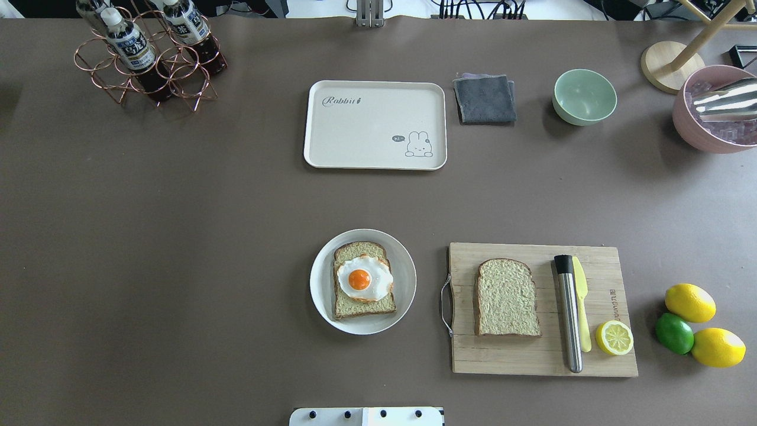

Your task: Make sandwich and place on tray

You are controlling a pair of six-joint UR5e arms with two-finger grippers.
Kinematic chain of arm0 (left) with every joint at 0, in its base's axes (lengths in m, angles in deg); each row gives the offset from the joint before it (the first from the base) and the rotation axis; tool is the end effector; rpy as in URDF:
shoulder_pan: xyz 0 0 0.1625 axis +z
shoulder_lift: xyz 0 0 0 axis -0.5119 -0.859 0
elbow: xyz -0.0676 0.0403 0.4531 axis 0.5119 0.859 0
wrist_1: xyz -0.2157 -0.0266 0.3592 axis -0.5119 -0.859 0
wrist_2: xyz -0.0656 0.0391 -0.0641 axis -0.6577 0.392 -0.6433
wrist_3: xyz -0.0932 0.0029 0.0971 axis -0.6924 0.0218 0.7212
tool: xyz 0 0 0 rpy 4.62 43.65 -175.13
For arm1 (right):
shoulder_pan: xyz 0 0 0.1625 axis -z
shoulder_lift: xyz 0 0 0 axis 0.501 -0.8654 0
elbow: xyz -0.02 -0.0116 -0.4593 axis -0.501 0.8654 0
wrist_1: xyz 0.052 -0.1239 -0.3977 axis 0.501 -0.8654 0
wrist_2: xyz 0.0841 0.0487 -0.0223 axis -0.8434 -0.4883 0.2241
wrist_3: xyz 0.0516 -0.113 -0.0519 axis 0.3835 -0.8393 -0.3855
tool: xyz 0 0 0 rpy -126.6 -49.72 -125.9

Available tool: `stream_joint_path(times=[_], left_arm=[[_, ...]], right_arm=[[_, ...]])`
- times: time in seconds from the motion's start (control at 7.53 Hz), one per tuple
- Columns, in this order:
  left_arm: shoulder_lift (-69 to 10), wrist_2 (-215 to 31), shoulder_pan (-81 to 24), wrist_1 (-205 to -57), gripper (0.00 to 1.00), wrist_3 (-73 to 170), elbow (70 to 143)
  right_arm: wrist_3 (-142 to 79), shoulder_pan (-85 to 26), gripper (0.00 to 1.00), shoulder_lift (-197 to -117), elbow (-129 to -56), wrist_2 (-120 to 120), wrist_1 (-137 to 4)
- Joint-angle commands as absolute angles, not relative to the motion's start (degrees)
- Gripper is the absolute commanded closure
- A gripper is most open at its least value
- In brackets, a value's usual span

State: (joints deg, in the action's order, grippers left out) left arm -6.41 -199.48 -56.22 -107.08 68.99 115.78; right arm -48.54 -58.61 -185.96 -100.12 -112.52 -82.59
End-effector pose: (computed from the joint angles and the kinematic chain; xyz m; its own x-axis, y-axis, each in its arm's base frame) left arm -0.0231 -0.4848 0.6626 0.7611 0.2370 -0.6038 -0.1263 0.9672 0.2204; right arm 0.0269 -0.4253 0.7012 0.6970 -0.0033 0.7171 0.0262 0.9994 -0.0208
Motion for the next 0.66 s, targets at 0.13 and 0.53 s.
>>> stream_joint_path(times=[0.13,0.53], left_arm=[[-7.2,-199.4,-56.1,-107.4,0.02,69.4,115.4],[-7.0,-199.4,-56.1,-107.3,0.02,69.4,115.5]], right_arm=[[-48.5,-58.6,0.0,-185.7,-99.9,-113.1,-82.6],[-48.5,-58.6,0.0,-185.7,-99.9,-113.5,-82.6]])
